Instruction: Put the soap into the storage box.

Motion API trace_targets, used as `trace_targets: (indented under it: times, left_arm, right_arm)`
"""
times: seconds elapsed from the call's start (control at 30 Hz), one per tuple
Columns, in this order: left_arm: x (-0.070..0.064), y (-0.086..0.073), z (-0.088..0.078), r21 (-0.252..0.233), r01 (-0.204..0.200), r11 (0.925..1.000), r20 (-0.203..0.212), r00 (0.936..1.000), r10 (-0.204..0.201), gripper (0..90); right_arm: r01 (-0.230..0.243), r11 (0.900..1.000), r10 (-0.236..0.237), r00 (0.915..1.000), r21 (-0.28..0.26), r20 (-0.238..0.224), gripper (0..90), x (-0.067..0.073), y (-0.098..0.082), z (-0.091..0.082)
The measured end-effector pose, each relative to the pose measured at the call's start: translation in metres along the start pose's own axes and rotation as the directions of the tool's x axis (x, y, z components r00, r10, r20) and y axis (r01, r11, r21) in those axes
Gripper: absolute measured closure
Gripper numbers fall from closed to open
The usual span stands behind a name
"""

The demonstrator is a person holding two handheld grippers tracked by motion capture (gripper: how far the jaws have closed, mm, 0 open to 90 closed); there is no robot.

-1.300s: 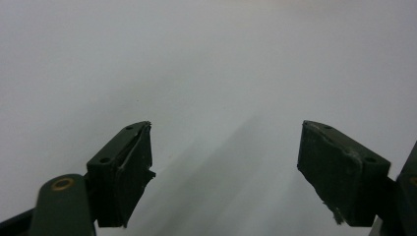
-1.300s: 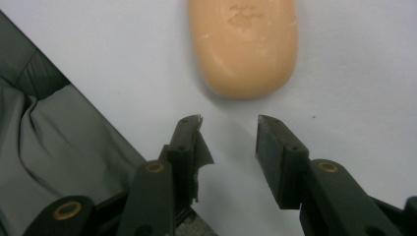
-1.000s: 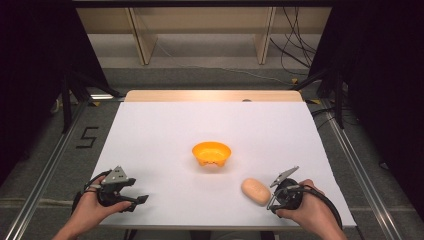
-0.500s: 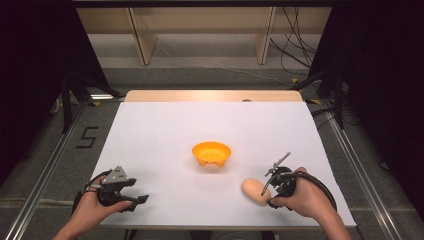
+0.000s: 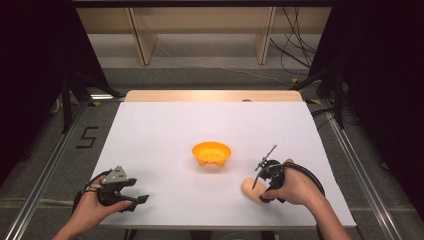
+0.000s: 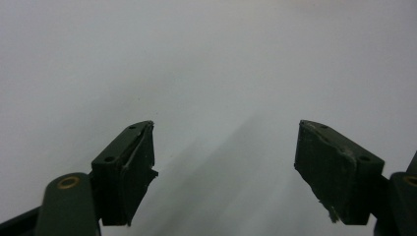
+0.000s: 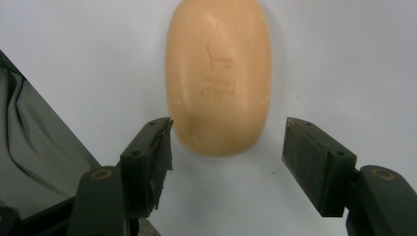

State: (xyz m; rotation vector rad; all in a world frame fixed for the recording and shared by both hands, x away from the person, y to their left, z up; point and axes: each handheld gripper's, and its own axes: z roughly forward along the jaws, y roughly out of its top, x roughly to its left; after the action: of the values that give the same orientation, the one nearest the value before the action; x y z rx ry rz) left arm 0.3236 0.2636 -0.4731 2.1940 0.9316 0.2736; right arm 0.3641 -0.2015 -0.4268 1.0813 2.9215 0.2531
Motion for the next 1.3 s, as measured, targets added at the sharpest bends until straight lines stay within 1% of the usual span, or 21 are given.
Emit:
trace_targets:
  times: [0.07,0.13,0.23,0.3,0.37,0.4,0.5,0.57,0.63,0.7,0.73,0.77,0.83,0.9,1.0,1.03,1.1,1.17,1.2,1.23,1.3]
  left_arm:
    - [0.0,0.0,-0.001,-0.005,0.004,1.0,0.011,0.9999,-0.004,22.8]
    - [0.001,0.001,-0.002,-0.003,-0.019,0.9998,0.005,0.9998,0.019,22.7]
    - [0.001,0.0,-0.001,-0.002,0.003,1.0,0.004,1.0,-0.003,22.7]
    - [0.001,0.0,-0.001,-0.001,-0.017,0.9999,0.006,0.9998,0.017,22.8]
    - [-0.001,0.0,0.0,-0.01,0.011,0.9999,0.018,0.9998,-0.011,22.8]
    - [-0.001,0.0,0.0,-0.009,0.01,0.9999,0.018,0.9998,-0.01,22.8]
    - [0.0,0.0,-0.001,-0.002,0.0,1.0,0.016,0.9999,0.0,22.8]
    - [0.0,0.0,-0.001,-0.002,0.001,1.0,0.017,0.9999,-0.001,22.8]
    - [0.0,0.0,-0.001,-0.002,0.001,1.0,0.018,0.9998,-0.001,22.8]
    - [0.0,0.0,-0.001,-0.002,0.0,1.0,0.012,0.9999,0.0,22.8]
    - [0.0,0.0,-0.001,0.0,-0.002,1.0,0.02,0.9998,0.002,22.9]
    - [0.0,0.0,-0.001,-0.003,0.001,1.0,0.018,0.9998,-0.001,22.8]
    - [0.001,0.001,-0.002,-0.002,-0.017,0.9998,0.015,0.9997,0.017,22.9]
    - [0.001,0.001,-0.002,-0.003,-0.02,0.9998,0.009,0.9998,0.02,22.8]
    - [0.001,0.001,-0.002,-0.003,-0.021,0.9998,0.015,0.9997,0.021,22.9]
    - [0.001,0.001,-0.002,-0.003,-0.021,0.9998,0.015,0.9997,0.021,22.9]
    - [0.001,0.001,-0.002,-0.003,-0.021,0.9998,0.016,0.9996,0.022,22.9]
    - [0.001,0.001,-0.002,-0.003,-0.022,0.9998,0.015,0.9996,0.022,22.9]
    - [0.0,0.0,-0.002,-0.004,-0.001,1.0,0.018,0.9998,0.002,23.0]
    - [0.0,0.0,-0.002,-0.004,-0.002,1.0,0.018,0.9998,0.003,23.0]
    - [0.0,0.0,-0.002,-0.006,0.0,1.0,0.018,0.9998,0.0,23.0]
  right_arm:
    - [0.004,1.0,-0.004,1.0,0.007,-0.008,35.7,0.0,0.005,0.002]
    - [0.015,1.0,-0.014,0.9996,0.02,-0.026,36.0,-0.001,0.01,0.004]
    - [0.031,0.999,-0.03,0.999,0.033,-0.032,35.0,-0.002,0.015,0.008]
    - [0.043,0.998,-0.042,0.9986,0.034,-0.033,34.8,-0.003,0.019,0.011]
    - [0.044,0.998,-0.042,0.9986,0.038,-0.032,34.1,-0.004,0.021,0.014]
    - [0.031,0.999,-0.029,0.999,0.043,-0.035,33.8,-0.002,0.023,0.015]
    - [0.041,0.998,-0.039,0.9986,0.045,-0.035,33.0,-0.004,0.026,0.018]
    - [0.017,0.998,-0.015,0.9992,0.053,-0.038,31.3,-0.003,0.028,0.02]
    - [0.035,0.998,-0.033,0.9985,0.045,-0.044,30.5,-0.004,0.03,0.022]
    - [0.018,0.998,-0.016,0.9993,0.055,-0.034,30.1,-0.003,0.031,0.024]
    - [0.042,0.998,-0.039,0.9978,0.051,-0.054,30.0,-0.004,0.032,0.026]
    - [0.061,0.997,-0.059,0.9971,0.05,-0.048,29.8,-0.005,0.033,0.027]
    - [0.035,0.997,-0.033,0.9986,0.062,-0.041,29.2,-0.002,0.035,0.029]
    - [0.067,0.995,-0.065,0.9971,0.069,-0.039,29.3,-0.004,0.036,0.032]
    - [0.048,0.996,-0.045,0.9982,0.08,-0.04,29.6,0.0,0.038,0.034]
    - [0.066,0.995,-0.064,0.9976,0.078,-0.027,29.8,-0.002,0.038,0.035]
    - [0.068,0.994,-0.065,0.9972,0.082,-0.038,30.2,-0.001,0.04,0.036]
    - [0.042,0.994,-0.037,0.998,0.105,-0.051,30.5,0.002,0.041,0.036]
    - [0.036,0.994,-0.031,0.9985,0.102,-0.044,31.2,0.002,0.041,0.037]
    - [0.086,0.993,-0.084,0.9961,0.086,-0.025,32.2,-0.002,0.041,0.038]
    - [0.07,0.993,-0.068,0.9974,0.098,-0.022,32.5,0.0,0.041,0.038]
